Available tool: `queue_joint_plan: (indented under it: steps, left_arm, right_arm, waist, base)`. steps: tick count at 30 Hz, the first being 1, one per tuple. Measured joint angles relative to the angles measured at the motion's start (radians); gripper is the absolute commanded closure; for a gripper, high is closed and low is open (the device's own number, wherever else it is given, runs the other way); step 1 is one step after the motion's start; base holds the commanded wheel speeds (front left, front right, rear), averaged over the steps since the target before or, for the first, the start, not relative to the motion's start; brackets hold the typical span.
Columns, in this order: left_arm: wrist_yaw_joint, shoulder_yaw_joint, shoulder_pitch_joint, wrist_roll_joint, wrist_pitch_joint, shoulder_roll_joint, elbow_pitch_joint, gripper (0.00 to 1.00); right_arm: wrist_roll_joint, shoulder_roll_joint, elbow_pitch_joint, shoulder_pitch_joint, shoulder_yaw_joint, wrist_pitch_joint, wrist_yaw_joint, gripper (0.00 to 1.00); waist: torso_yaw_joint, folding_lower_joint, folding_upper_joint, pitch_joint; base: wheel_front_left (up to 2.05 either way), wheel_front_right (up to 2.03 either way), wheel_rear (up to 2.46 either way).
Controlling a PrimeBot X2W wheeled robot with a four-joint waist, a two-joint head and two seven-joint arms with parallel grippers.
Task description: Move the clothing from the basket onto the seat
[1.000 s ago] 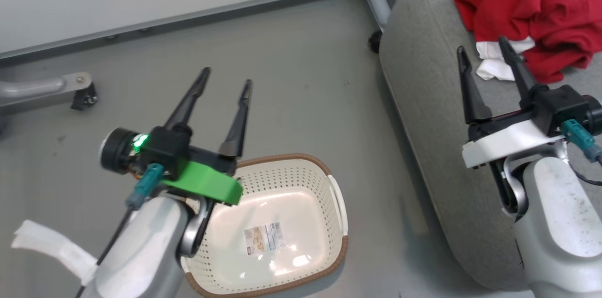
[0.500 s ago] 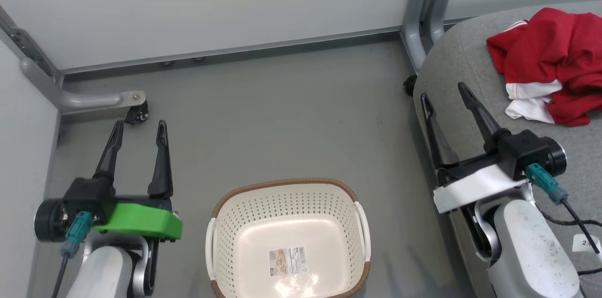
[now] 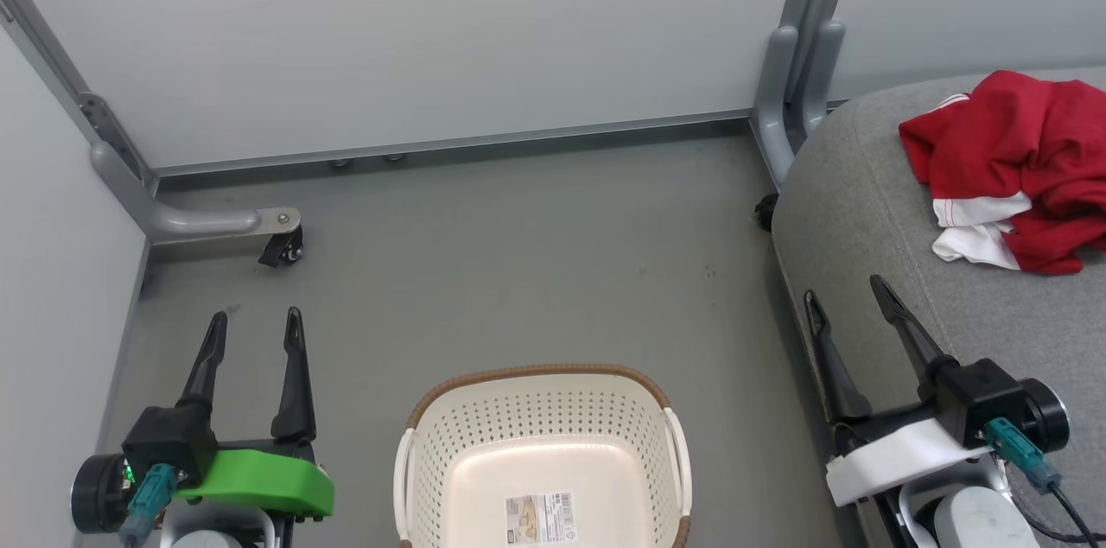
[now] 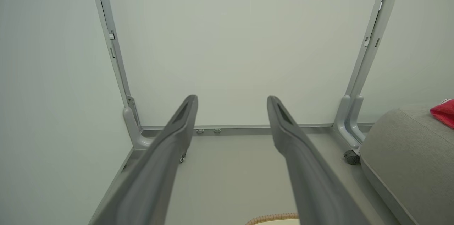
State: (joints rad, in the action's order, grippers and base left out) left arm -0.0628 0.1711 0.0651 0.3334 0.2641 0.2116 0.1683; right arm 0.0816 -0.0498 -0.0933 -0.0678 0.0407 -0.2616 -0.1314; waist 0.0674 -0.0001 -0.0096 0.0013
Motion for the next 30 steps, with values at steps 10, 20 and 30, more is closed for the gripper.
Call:
queue_joint_plan:
  steps: [10,20,30]
  left_arm:
    - [0.042,0.002,-0.007,-0.027,0.0,-0.025,0.022,0.0]
    - [0.058,-0.009,-0.007,-0.04,0.0,-0.033,0.041,0.0]
    - [0.062,-0.009,-0.011,-0.048,0.0,-0.043,0.075,1.0]
  right_arm:
    - [0.032,0.001,0.032,0.063,-0.036,0.0,0.0,0.0]
    - [0.042,0.002,0.03,0.068,-0.039,0.0,0.0,0.0]
    - [0.042,0.004,0.011,0.074,-0.037,0.0,0.0,1.0]
  waist:
    - [0.0,0.0,0.0,-0.017]
    - [-0.007,0.0,0.0,-0.018]
    - [-0.007,0.0,0.0,-0.017]
  base:
    - [0.0,0.0,0.0]
    - [0.0,0.0,0.0]
    - [0.0,0.0,0.0]
